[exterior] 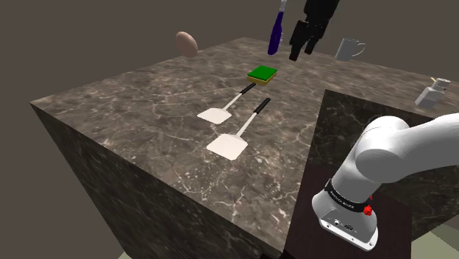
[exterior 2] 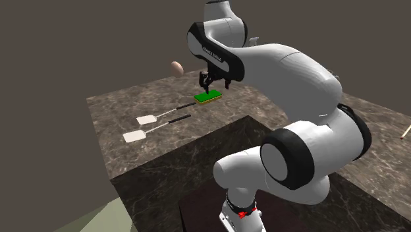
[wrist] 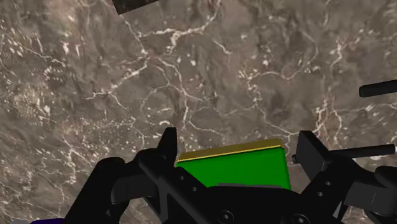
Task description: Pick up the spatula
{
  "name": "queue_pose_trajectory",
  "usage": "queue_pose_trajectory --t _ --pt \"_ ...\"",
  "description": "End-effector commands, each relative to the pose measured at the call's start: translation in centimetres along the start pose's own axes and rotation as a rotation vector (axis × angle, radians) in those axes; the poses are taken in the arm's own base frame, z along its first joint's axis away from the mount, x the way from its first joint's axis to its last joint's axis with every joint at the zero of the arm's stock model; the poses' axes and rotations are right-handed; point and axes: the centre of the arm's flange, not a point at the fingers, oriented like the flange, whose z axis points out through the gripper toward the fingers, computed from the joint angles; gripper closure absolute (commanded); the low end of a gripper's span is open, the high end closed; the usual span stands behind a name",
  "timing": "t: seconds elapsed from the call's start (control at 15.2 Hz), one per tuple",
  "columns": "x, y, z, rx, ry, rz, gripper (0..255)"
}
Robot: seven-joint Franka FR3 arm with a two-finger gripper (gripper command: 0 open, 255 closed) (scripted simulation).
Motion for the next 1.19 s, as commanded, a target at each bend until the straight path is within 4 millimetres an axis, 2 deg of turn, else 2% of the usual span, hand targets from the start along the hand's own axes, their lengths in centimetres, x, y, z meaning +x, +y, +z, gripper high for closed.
queue_pose_trajectory --t 0.0,0.26,0.53,0.79,1.12 --pt "0.0 0.0 0.0 0.000 0.000 0.000 0" --pt "-1.1 -5.1 0.8 -0.009 -0.022 0.279 0" --pt "-0.7 -10.3 1.5 -0.017 -0.044 0.557 0" --pt "1.0 -15.2 2.4 -0.026 -0.066 0.836 0" --pt "5.0 -20.3 3.6 -0.036 -0.093 1.185 0"
